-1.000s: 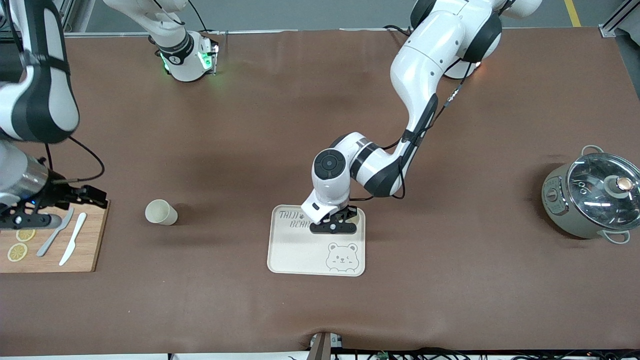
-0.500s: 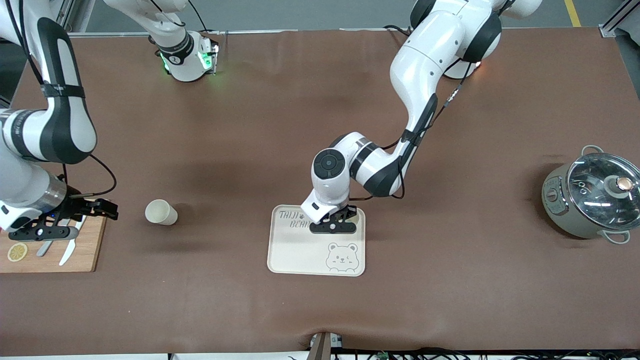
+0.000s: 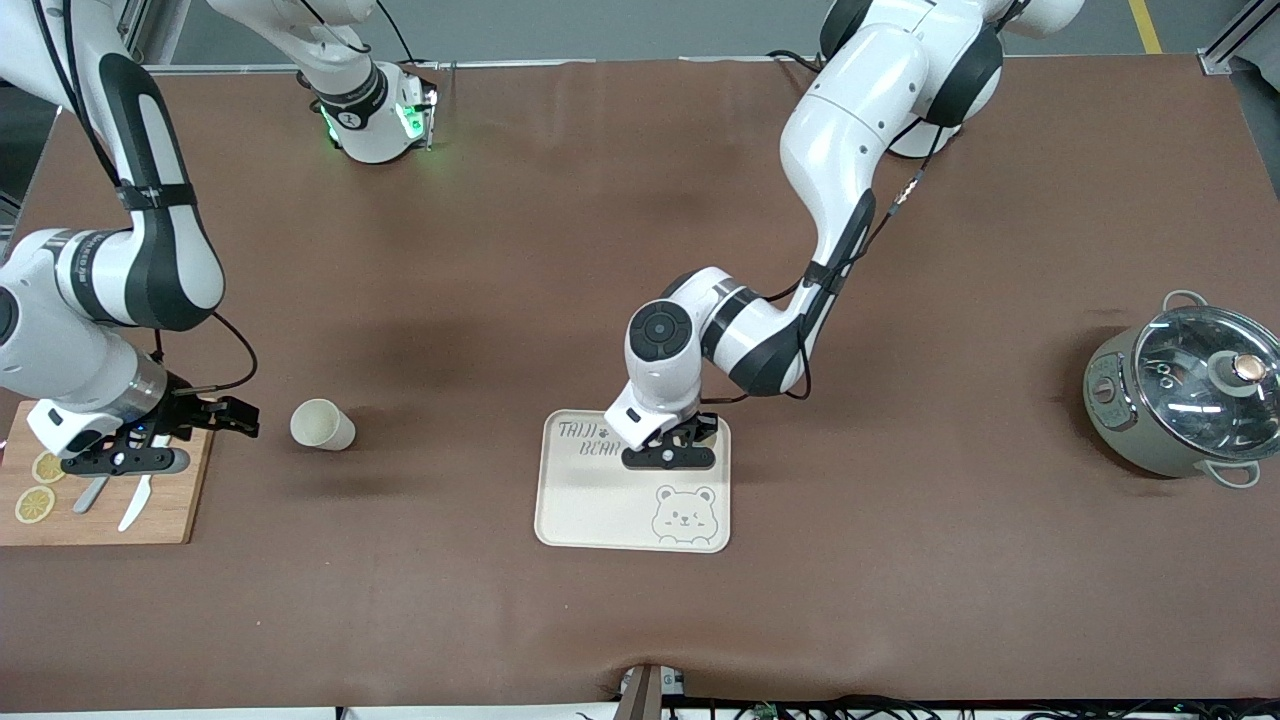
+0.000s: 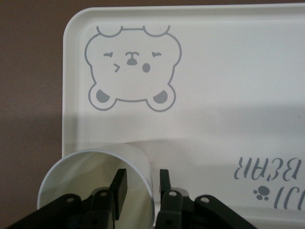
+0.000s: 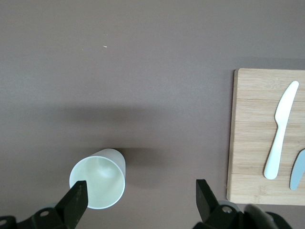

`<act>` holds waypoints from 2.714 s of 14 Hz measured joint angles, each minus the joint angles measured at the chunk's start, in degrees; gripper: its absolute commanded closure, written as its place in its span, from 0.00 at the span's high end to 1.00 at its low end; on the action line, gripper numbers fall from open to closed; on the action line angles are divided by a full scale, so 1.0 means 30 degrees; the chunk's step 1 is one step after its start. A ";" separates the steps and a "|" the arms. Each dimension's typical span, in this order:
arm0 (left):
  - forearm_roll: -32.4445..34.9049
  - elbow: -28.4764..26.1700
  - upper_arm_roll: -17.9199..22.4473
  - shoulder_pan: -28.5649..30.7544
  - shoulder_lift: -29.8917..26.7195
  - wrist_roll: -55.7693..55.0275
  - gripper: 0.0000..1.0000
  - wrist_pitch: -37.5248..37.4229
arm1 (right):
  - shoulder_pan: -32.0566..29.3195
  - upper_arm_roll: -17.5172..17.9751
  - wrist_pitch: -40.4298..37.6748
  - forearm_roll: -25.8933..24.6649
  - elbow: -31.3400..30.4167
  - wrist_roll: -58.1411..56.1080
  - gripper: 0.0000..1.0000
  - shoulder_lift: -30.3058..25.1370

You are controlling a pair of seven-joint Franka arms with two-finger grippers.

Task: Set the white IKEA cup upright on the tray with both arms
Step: 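Lower the cup onto the tray while the right gripper reaches the other cup, then release the cup and raise the left gripper while the right gripper grasps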

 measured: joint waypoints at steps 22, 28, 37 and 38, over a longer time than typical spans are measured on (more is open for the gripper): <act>0.0000 0.0327 0.0180 -0.0177 -0.0156 0.0000 1.00 -0.0187 | 0.0035 0.0145 0.4261 0.0000 -0.2790 -0.0354 1.00 0.1479; 0.0000 0.0456 0.0221 -0.0182 -0.0482 0.0000 1.00 -0.0969 | -0.0008 0.0110 0.4464 0.0000 -0.3254 -0.0633 1.00 0.1486; 0.0000 0.0591 0.0220 -0.0225 -0.1419 0.0000 1.00 -0.2765 | -0.0011 0.0103 0.6240 0.0000 -0.3861 -0.0704 1.00 0.2274; 0.0000 0.0607 0.0219 -0.0241 -0.1672 0.0000 1.00 -0.3158 | -0.0009 0.0109 0.6296 0.0000 -0.3861 -0.0709 1.00 0.2329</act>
